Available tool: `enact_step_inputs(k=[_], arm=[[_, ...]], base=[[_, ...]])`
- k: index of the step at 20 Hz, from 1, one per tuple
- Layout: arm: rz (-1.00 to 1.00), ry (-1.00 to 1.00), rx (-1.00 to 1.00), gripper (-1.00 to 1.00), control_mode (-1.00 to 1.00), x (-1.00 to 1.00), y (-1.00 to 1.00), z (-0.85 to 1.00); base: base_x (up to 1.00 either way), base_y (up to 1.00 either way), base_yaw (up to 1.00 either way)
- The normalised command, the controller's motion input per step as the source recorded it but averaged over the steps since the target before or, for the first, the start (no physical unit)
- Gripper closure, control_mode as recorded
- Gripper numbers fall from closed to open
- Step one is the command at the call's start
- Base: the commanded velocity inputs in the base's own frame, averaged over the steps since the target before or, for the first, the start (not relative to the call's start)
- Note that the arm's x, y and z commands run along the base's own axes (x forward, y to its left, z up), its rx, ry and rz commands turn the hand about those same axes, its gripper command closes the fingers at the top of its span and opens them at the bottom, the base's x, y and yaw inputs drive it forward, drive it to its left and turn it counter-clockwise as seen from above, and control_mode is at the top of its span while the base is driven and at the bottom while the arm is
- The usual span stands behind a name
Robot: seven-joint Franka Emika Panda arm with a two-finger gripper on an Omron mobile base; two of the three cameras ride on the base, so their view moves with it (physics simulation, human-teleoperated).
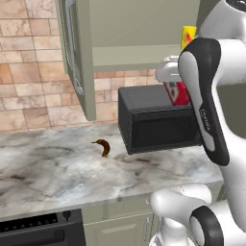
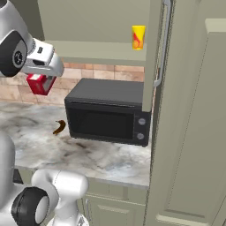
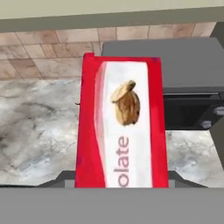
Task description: Pick the canned food and boxed food from the counter and place them in the cabinets closest to them.
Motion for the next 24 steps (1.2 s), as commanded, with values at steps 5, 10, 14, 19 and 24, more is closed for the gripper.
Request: enact_step_inputs(k=[5,10,14,19,24], arm=[[0.01,0.00,0.00,1.00,-1.00,0.21,-0.04,0.42],[0.00,0.00,0.00,1.00,-1.00,0.20,-0.02,0.41],[0.01,0.00,-0.03,1.00,-1.00,0.01,0.01,0.11],[0.00,-0.01,-0.03,1.00,-1.00,0.01,0.02,0.00],[0.00,0.00,-0.02,1.00,-1.00,0.18,0.00,-0.12]], base=[[0.00,0.00,0.00],[0.00,0.00,0.00],[0.00,0.00,0.00],[0.00,0.00,0.00],[0.00,0.00,0.00]])
